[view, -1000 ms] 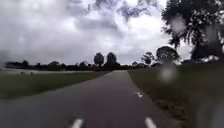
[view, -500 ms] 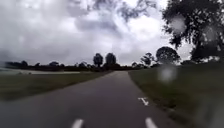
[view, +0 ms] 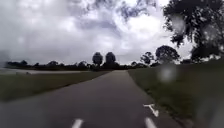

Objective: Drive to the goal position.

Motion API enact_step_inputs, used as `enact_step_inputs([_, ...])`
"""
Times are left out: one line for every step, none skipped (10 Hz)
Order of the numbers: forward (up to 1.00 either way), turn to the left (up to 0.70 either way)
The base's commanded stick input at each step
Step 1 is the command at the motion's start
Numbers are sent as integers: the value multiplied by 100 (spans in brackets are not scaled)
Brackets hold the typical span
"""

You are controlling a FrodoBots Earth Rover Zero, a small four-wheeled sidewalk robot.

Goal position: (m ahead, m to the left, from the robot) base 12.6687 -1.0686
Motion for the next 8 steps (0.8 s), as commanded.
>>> enact_step_inputs([85, 0])
enact_step_inputs([85, 0])
enact_step_inputs([85, 0])
enact_step_inputs([85, 0])
enact_step_inputs([85, 0])
enact_step_inputs([85, 0])
enact_step_inputs([85, 0])
enact_step_inputs([85, 0])
